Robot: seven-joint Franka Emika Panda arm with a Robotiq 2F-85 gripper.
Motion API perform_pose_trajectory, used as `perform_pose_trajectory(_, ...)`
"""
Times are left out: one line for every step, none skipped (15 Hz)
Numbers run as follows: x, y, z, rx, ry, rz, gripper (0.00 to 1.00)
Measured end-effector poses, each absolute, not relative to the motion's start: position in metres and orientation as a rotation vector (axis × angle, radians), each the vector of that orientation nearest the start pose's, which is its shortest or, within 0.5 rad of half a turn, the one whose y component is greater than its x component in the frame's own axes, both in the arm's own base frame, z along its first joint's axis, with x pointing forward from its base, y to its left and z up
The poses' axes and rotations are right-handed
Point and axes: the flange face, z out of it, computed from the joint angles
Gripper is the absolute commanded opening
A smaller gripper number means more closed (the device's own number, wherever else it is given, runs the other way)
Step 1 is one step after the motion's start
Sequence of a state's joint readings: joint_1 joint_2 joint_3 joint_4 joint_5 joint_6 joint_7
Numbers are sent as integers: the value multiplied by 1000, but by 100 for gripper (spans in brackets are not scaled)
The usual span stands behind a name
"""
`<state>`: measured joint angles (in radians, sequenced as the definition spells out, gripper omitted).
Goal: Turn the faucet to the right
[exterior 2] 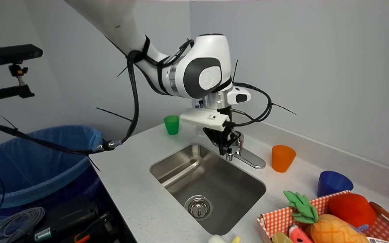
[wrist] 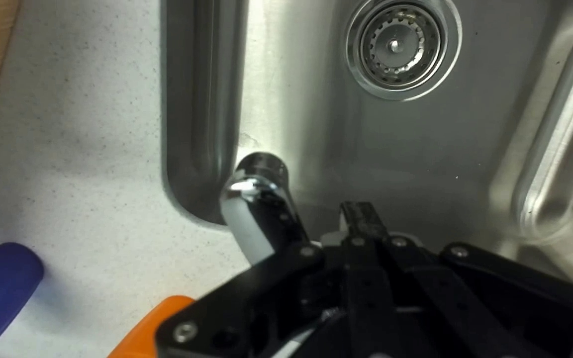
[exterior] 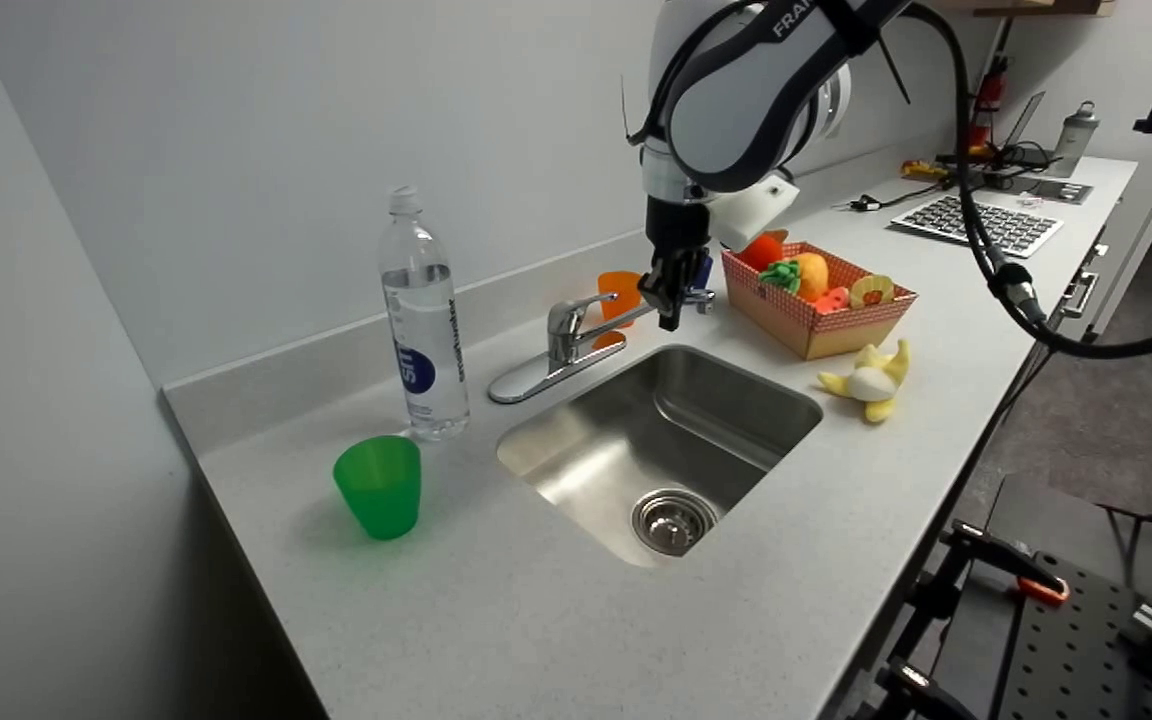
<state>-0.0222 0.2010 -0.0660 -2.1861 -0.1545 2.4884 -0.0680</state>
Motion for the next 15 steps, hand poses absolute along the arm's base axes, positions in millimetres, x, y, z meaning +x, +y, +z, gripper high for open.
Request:
perform_pose_trajectory(565,-52,309,-3257,-144,-160,0)
perform_pose_trajectory(566,-56,313,-3259,-123,-175,0)
perform_pose_trajectory(567,-60,315,-3261,-103,-181,0)
perform_pose_trajectory(567,-65,315,-3263,-82,-181,0)
perform_pose_trajectory(566,-70,315,-3265,-58,-181,0)
perform_pose_trajectory(566,-75,315,-3266,-34,-180,0)
perform_pose_trajectory(565,-80,314,-3269,-12,-178,0)
perform_pose_trajectory(564,-85,314,-3271,8,-177,0)
perform_pose_trajectory(564,-89,314,-3273,28,-178,0)
perform_pose_trajectory(563,-93,315,-3274,49,-179,0)
perform_pose_trajectory(563,-98,315,-3276,69,-180,0)
perform_pose_trajectory(562,-103,316,-3278,91,-180,0)
perform_pose_trajectory(562,-108,316,-3280,115,-181,0)
perform_pose_trajectory(561,-113,316,-3281,138,-182,0)
perform_pose_trajectory(561,-119,317,-3282,161,-183,0)
